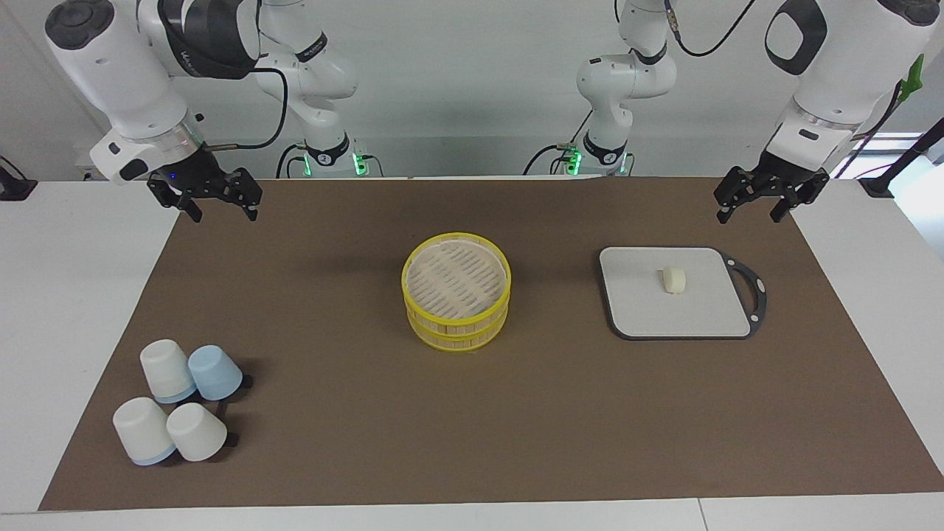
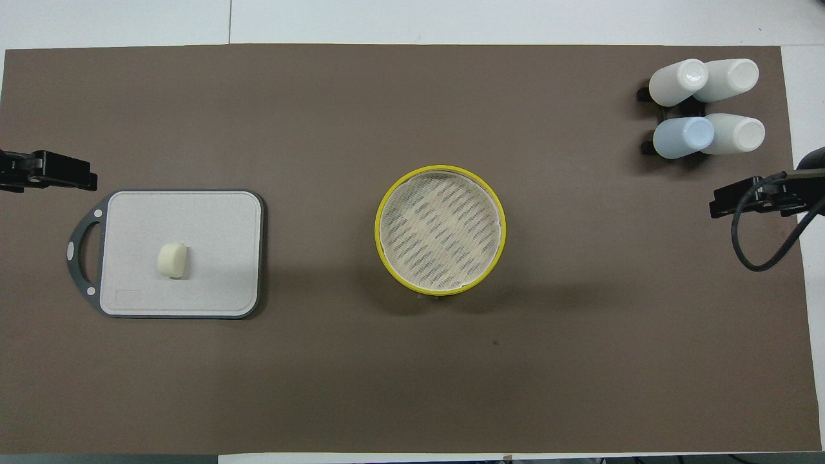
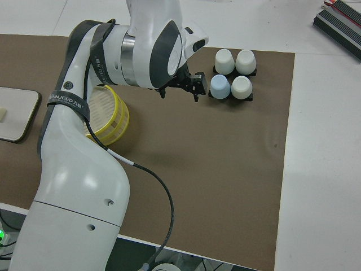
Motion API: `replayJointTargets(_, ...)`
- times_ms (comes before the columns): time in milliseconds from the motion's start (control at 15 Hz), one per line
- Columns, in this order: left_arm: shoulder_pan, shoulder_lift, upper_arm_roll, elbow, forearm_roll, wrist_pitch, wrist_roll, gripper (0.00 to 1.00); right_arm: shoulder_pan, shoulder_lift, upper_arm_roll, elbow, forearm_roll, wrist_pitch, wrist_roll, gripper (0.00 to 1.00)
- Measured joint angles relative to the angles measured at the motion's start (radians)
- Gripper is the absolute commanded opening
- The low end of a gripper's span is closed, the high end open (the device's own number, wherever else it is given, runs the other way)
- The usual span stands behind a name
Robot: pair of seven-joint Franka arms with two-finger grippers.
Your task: Place bun in steamer
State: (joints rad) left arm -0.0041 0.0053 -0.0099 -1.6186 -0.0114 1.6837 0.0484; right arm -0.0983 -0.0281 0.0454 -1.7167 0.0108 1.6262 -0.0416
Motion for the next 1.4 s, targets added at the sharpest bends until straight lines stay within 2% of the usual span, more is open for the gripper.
replayJointTargets(933,-0.001,-0.003,-0.003,-0.014,0.000,-0.015,-0.005,1.00,0.003,0.000,0.010,0.000,-0.017,0.000,-0.032,1.00)
replayJointTargets(1133,0.001,-0.025,0.002,-0.091,0.000,0.009,-0.007,1.00,0.047,0.000,0.014,0.000,-0.017,0.019,-0.012,1.00)
replayJointTargets(1400,0.005,-0.033,0.005,-0.211,0.000,0.090,-0.004,1.00,0.148,0.013,0.016,-0.001,-0.017,0.043,0.117,1.00)
